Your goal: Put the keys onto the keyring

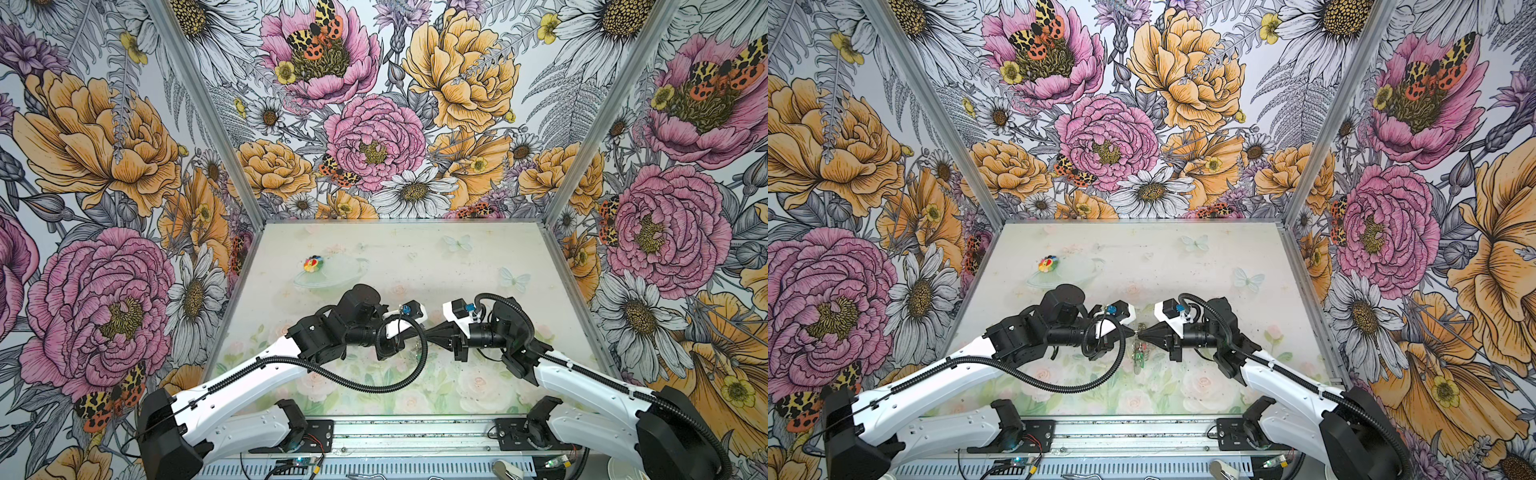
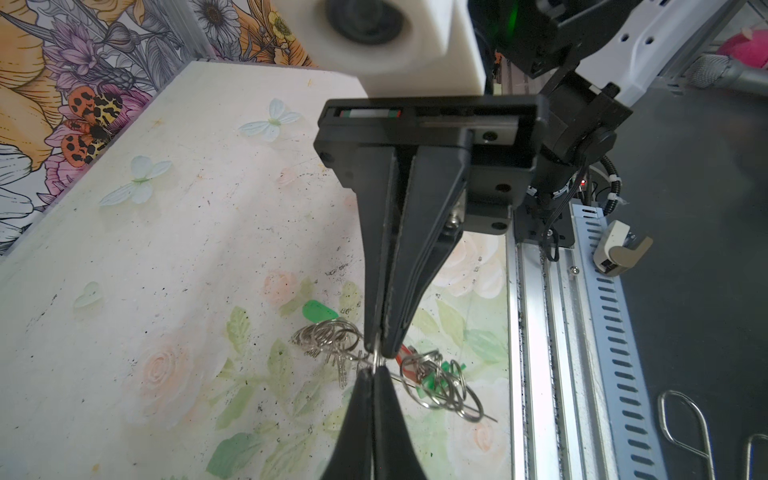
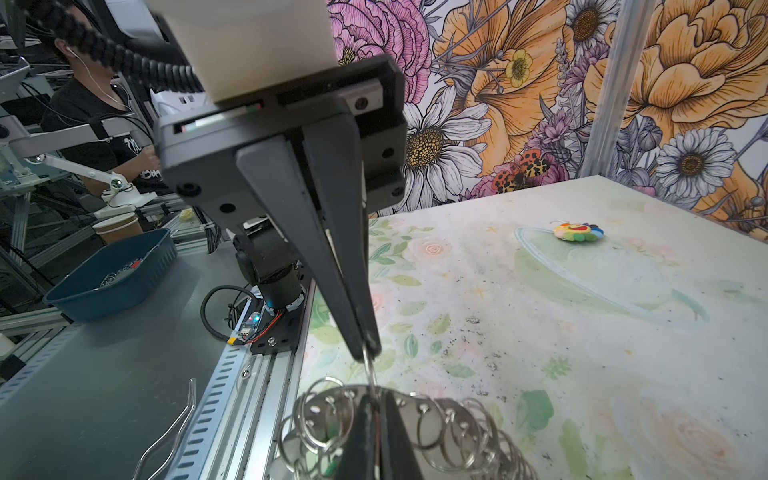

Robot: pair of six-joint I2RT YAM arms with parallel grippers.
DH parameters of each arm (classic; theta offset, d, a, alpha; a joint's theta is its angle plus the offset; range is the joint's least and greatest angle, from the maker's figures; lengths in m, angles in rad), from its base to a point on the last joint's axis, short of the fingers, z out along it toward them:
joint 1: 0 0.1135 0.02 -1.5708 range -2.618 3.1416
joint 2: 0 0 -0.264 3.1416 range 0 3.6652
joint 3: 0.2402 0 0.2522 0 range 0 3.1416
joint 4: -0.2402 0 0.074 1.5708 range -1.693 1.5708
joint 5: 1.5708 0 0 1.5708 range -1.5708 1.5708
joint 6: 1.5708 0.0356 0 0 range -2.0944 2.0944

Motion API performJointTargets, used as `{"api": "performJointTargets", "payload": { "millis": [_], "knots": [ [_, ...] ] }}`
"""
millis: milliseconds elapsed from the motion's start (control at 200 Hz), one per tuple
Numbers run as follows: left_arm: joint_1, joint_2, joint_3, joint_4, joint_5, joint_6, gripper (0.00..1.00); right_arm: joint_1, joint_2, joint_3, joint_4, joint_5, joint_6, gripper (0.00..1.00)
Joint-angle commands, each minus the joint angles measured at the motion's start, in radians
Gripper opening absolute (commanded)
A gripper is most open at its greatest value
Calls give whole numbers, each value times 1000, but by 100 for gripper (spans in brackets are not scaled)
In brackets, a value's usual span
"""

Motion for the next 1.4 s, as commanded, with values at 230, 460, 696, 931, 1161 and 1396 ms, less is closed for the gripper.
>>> {"api": "performJointTargets", "payload": {
  "millis": [230, 460, 696, 931, 1161, 1396],
  "knots": [
    [-6, 7, 4, 54, 23, 7, 0, 5, 0, 12, 80, 6, 29, 8],
    [-6, 1, 0, 62, 13, 4, 0, 6, 4, 12, 85, 6, 29, 2],
    [-5, -46, -59, 155, -33, -14, 6, 6, -16, 9, 77, 44, 25, 0],
    [45, -168, -264, 431, 20, -114, 26, 5, -57, 10, 77, 30, 35, 0],
    [81, -164, -306, 543, 158, -168, 27, 10, -40, 5, 130, -15, 56, 0],
    [98, -143, -316, 568, 245, -176, 22, 11, -32, 0, 169, -38, 83, 0]
  ]
}}
